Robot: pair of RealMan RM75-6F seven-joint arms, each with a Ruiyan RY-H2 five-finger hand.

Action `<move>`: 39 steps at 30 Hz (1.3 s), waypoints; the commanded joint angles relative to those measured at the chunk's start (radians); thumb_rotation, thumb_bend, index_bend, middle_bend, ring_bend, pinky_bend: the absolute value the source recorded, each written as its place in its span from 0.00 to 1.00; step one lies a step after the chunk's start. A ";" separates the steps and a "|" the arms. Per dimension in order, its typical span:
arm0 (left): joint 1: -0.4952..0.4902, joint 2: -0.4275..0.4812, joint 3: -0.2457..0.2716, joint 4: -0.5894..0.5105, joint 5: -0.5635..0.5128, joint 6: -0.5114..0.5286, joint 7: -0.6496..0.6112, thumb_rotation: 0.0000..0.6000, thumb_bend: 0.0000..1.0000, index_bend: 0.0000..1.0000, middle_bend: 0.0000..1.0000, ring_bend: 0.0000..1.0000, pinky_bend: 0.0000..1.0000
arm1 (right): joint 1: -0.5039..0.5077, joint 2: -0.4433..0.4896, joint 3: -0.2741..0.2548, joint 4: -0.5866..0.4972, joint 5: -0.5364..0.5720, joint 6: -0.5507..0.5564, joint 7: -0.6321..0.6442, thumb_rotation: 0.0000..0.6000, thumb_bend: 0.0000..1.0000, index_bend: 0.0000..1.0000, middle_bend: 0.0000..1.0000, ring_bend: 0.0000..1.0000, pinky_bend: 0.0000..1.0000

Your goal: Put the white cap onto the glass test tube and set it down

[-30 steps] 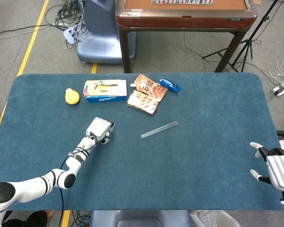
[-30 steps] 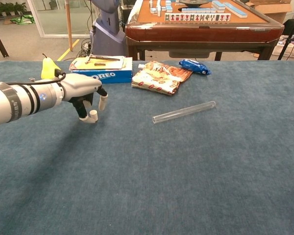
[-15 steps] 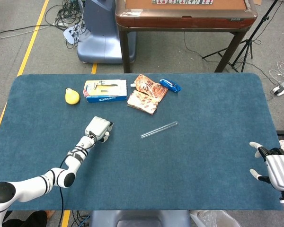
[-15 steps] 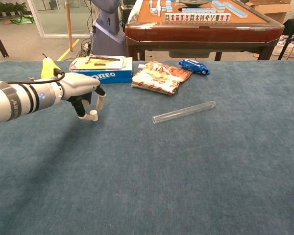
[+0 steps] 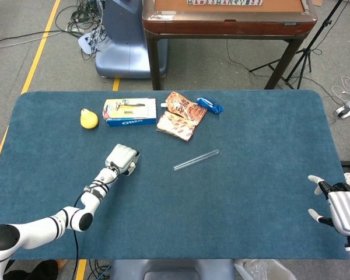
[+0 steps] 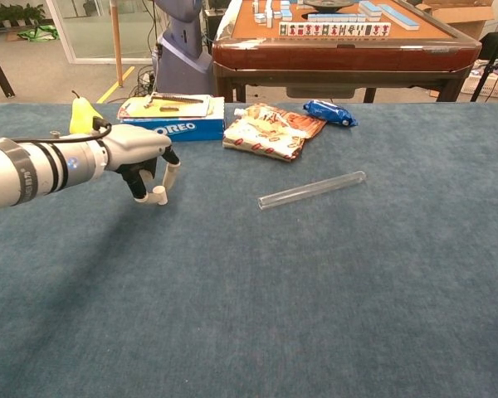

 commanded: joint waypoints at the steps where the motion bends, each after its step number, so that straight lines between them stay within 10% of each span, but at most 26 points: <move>1: -0.001 -0.001 0.001 0.002 0.001 0.000 0.001 1.00 0.30 0.52 0.99 1.00 1.00 | -0.001 0.000 0.000 0.000 0.000 0.001 0.001 1.00 0.13 0.25 0.46 0.53 0.33; 16: 0.028 0.083 -0.013 -0.094 0.041 0.060 -0.028 1.00 0.31 0.57 1.00 1.00 1.00 | 0.051 0.008 0.023 -0.016 -0.027 -0.039 -0.023 1.00 0.13 0.28 0.49 0.54 0.38; 24: 0.075 0.237 -0.017 -0.313 0.070 0.148 -0.013 1.00 0.31 0.57 1.00 1.00 1.00 | 0.227 -0.026 0.101 -0.003 -0.040 -0.206 -0.052 1.00 0.16 0.39 0.73 0.79 0.98; 39: 0.135 0.394 0.013 -0.576 0.104 0.241 0.039 1.00 0.31 0.57 1.00 1.00 1.00 | 0.616 -0.301 0.198 0.181 0.165 -0.645 -0.134 1.00 0.22 0.43 1.00 1.00 1.00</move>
